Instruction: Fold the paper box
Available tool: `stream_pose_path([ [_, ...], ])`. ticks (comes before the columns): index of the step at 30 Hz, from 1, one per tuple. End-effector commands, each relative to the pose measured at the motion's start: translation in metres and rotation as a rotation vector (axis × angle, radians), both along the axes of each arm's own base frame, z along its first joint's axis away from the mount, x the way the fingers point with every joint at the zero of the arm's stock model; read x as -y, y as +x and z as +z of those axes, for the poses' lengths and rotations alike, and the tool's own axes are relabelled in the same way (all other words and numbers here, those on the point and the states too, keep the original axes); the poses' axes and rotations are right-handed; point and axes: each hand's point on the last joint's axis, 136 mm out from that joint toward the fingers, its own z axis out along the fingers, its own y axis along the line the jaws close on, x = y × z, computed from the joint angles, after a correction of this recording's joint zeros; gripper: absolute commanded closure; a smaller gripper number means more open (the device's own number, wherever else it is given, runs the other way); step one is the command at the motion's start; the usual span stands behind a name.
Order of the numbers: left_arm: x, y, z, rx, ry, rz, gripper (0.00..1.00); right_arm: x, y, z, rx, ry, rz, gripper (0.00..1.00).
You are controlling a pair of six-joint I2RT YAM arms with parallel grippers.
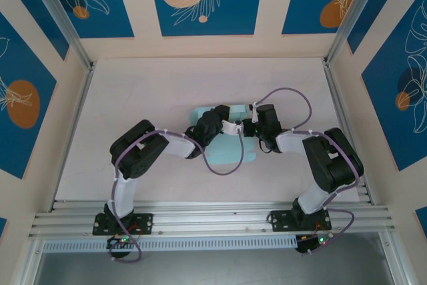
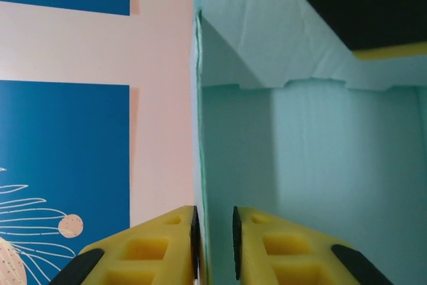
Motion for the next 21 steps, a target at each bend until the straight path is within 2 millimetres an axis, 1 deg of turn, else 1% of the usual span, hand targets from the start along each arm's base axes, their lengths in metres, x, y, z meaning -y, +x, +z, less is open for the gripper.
stream_pose_path([
  [1, 0.004, -0.024, -0.041, -0.134, 0.068, -0.061, 0.76, -0.018, 0.004, 0.004, 0.029, -0.022, 0.037, 0.84],
  [3, 0.004, -0.023, -0.034, -0.129, 0.042, -0.049, 0.69, -0.018, 0.004, 0.003, 0.03, -0.03, 0.032, 0.86],
  [4, 0.003, -0.022, -0.03, -0.127, 0.025, -0.042, 0.64, -0.018, 0.004, 0.002, 0.029, -0.034, 0.032, 0.87],
  [6, 0.002, -0.023, -0.016, -0.126, -0.02, -0.028, 0.48, -0.017, 0.003, 0.001, 0.03, -0.04, 0.028, 0.87],
  [8, 0.002, -0.027, 0.001, -0.134, -0.077, -0.018, 0.31, -0.017, 0.003, 0.002, 0.031, -0.05, 0.026, 0.88],
  [13, 0.0, -0.048, 0.05, -0.179, -0.24, -0.004, 0.02, -0.017, 0.004, 0.003, 0.044, -0.07, 0.027, 0.89],
  [15, -0.004, -0.054, 0.066, -0.194, -0.317, 0.012, 0.0, -0.018, 0.004, 0.004, 0.049, -0.077, 0.028, 0.89],
  [17, -0.014, -0.057, 0.083, -0.213, -0.409, 0.053, 0.01, -0.019, 0.002, 0.003, 0.051, -0.086, 0.028, 0.9],
  [21, -0.034, -0.064, 0.108, -0.279, -0.58, 0.13, 0.0, -0.018, 0.002, 0.006, 0.069, -0.104, 0.022, 0.9],
])
